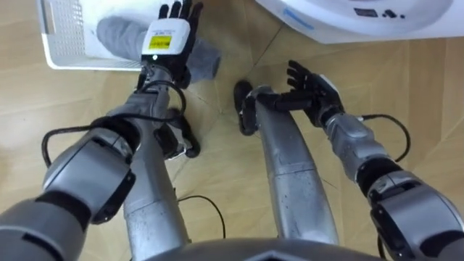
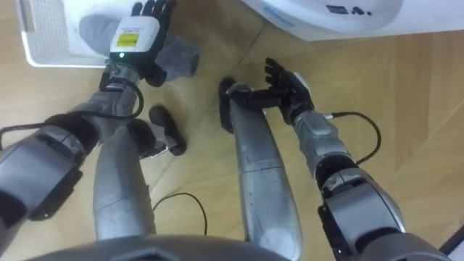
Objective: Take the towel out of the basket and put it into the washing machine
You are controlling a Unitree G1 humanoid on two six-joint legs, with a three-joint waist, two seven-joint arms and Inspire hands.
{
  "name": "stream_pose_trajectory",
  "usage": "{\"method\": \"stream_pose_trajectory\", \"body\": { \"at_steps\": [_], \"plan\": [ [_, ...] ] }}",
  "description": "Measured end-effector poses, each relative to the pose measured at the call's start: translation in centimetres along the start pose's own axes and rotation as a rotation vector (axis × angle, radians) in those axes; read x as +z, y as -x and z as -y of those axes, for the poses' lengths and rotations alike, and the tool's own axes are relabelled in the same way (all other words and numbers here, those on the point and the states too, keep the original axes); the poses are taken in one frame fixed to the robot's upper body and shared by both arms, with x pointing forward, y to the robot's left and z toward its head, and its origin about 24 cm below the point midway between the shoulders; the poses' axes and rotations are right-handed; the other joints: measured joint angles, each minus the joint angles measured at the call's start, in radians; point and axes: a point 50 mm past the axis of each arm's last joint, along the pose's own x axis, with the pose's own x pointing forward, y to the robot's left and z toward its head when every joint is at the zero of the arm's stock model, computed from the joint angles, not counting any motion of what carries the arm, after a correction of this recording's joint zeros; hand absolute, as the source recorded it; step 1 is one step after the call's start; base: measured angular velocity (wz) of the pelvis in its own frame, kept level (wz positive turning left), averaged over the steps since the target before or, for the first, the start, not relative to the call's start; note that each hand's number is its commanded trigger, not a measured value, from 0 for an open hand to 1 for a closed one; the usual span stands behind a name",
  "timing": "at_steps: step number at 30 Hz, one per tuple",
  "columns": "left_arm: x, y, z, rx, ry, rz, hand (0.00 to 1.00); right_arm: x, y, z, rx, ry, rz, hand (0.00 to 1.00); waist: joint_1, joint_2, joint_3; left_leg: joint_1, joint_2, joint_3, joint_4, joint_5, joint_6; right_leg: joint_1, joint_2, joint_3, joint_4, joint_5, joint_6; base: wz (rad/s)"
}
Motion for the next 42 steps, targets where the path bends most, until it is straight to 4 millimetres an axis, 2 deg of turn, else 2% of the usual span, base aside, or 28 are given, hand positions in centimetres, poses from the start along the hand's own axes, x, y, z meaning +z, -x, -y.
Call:
{"method": "stream_pose_trajectory", "body": {
  "at_steps": [6, 9, 10, 12, 15, 16, 17, 26, 32, 42],
  "plan": [
    [-0.3, 0.1, 0.0, -0.018, -0.034, 0.016, 0.0, 0.3, -0.2, -0.6, 0.02, -0.011, 0.017, 0.0, -0.046, -0.013, 0.0043, -0.016, 0.014, 0.005, 0.027, -0.02, 0.0, -0.02, 0.004, -0.001, 0.018, -0.01, -0.002, -0.08],
    [0.0, 0.3, 0.6, -0.065, -0.059, 0.04, 0.29, 0.2, -0.2, -1.1, 0.039, -0.008, 0.016, 0.0, -0.052, -0.022, 0.0034, -0.02, 0.031, 0.003, 0.039, -0.031, -0.001, -0.02, 0.013, -0.008, 0.017, -0.012, -0.004, -0.13],
    [0.0, 0.4, 0.8, -0.091, -0.065, 0.041, 0.52, 0.2, -0.2, -1.2, 0.042, -0.009, 0.018, 0.0, -0.055, -0.024, 0.0035, -0.022, 0.038, 0.004, 0.045, -0.036, -0.001, -0.022, 0.013, -0.011, 0.02, -0.013, -0.005, -0.15],
    [-0.2, 0.5, 1.1, -0.138, -0.072, 0.033, 0.58, 0.3, -0.3, -1.4, 0.049, -0.013, 0.022, 0.0, -0.064, -0.028, 0.0029, -0.027, 0.041, 0.004, 0.054, -0.042, -0.001, -0.028, 0.013, -0.011, 0.028, -0.015, -0.007, -0.07],
    [-0.7, 0.7, 1.7, -0.23, -0.096, 0.006, 0.8, 0.7, -0.5, -1.6, 0.07, -0.009, 0.025, 0.0, -0.073, -0.039, 0.0025, -0.038, 0.044, 0.005, 0.061, -0.046, -0.002, -0.04, 0.011, -0.015, 0.032, -0.018, -0.006, -0.05],
    [-0.8, 0.8, 1.8, -0.252, -0.1, -0.003, 0.92, 0.6, -0.5, -1.6, 0.071, -0.009, 0.022, 0.0, -0.074, -0.041, 0.0019, -0.038, 0.045, 0.005, 0.062, -0.046, -0.003, -0.04, 0.011, -0.016, 0.033, -0.018, -0.007, 0.0],
    [-1.1, 1.0, 2.0, -0.288, -0.105, -0.017, 1.0, 0.7, -0.5, -1.6, 0.073, -0.011, 0.022, 0.0, -0.077, -0.043, 0.0021, -0.039, 0.043, 0.004, 0.062, -0.047, -0.003, -0.04, 0.01, -0.017, 0.033, -0.019, -0.007, 0.0],
    [-2.4, 1.8, 3.2, -0.56, -0.15, -0.095, 1.0, 0.6, -0.7, -2.3, 0.096, -0.023, -0.002, 0.0, -0.099, -0.052, -0.0031, -0.038, 0.041, 0.005, 0.051, -0.046, -0.002, -0.039, 0.001, -0.024, 0.022, -0.019, -0.007, 0.0],
    [-2.8, 2.7, 4.2, -0.735, -0.155, -0.137, 1.0, 0.6, -0.9, -2.1, 0.082, -0.024, -0.021, 0.0, -0.099, -0.054, -0.0042, -0.028, 0.039, 0.008, 0.034, -0.046, -0.002, -0.033, -0.001, -0.025, 0.008, -0.018, -0.007, -0.01],
    [-2.3, 3.2, 5.0, -0.808, -0.119, -0.154, 1.0, -0.4, -0.7, -1.9, 0.071, 0.032, -0.09, 0.0, -0.093, -0.059, -0.0088, 0.066, 0.039, 0.034, -0.025, -0.035, 0.004, 0.062, -0.021, -0.051, -0.055, -0.01, -0.003, 0.0]
  ]
}}
